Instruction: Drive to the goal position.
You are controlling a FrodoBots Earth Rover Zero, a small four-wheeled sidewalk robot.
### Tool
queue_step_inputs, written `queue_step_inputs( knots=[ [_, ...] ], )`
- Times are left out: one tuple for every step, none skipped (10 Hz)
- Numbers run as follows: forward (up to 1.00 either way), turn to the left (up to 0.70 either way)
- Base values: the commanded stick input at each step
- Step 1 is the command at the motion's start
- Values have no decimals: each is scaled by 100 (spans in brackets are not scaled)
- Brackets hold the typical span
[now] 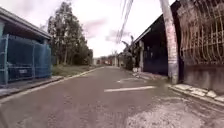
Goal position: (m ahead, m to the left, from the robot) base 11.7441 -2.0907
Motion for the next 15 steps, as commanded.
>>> queue_step_inputs(
  knots=[
    [50,0],
    [50,0],
    [50,0],
    [50,0],
    [50,0],
    [50,0],
    [50,0],
    [50,0],
    [50,0],
    [50,0],
    [50,0],
    [50,0],
    [50,0],
    [50,0],
    [50,0]
  ],
)
